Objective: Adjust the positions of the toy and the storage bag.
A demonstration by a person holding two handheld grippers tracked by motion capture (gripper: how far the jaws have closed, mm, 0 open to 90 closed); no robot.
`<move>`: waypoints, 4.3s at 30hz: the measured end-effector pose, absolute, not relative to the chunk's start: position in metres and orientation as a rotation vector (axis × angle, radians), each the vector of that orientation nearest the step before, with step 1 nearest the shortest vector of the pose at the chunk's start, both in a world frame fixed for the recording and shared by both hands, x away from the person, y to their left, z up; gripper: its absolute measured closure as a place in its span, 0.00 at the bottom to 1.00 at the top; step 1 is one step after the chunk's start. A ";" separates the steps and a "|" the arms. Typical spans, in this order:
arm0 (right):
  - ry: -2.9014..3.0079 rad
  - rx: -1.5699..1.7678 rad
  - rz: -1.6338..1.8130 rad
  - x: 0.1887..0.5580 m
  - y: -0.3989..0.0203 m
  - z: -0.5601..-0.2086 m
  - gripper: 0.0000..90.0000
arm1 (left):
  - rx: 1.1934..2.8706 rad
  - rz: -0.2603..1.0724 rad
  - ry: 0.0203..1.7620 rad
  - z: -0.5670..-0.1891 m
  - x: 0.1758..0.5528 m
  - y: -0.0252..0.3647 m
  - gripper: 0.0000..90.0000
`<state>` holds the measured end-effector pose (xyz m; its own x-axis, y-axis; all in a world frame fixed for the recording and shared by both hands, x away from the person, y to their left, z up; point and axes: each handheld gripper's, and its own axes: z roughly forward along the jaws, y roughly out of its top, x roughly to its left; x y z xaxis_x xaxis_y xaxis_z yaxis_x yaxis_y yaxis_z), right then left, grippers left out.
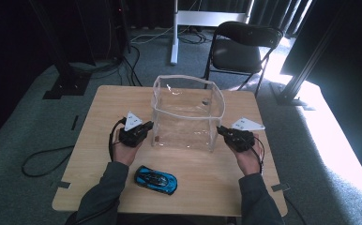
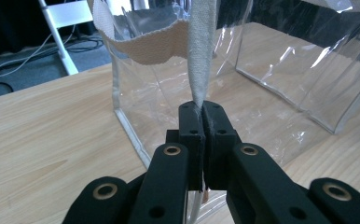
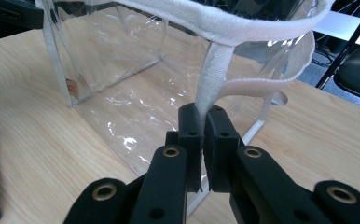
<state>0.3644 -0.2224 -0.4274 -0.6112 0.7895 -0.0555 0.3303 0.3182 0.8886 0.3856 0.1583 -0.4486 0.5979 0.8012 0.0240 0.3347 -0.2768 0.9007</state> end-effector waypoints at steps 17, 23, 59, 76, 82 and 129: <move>2.101 0.995 1.243 0.366 -0.230 -0.427 0.96 | 1.868 0.692 0.958 -0.441 0.373 0.167 1.00; 2.113 0.984 1.244 0.365 -0.228 -0.427 0.90 | 1.878 0.641 0.949 -0.443 0.369 0.169 0.95; 2.379 0.817 1.244 0.302 -0.143 -0.494 0.29 | 2.186 0.484 1.119 -0.521 0.299 0.212 0.60; 2.480 0.781 1.249 0.281 -0.131 -0.514 0.24 | 2.239 0.444 1.022 -0.527 0.293 0.183 0.58; 2.542 0.739 1.242 0.270 -0.125 -0.521 0.20 | 2.251 0.437 1.006 -0.528 0.292 0.178 0.58; 2.497 0.889 1.072 0.306 -0.177 -0.532 0.18 | 2.225 0.316 0.816 -0.540 0.343 0.108 0.62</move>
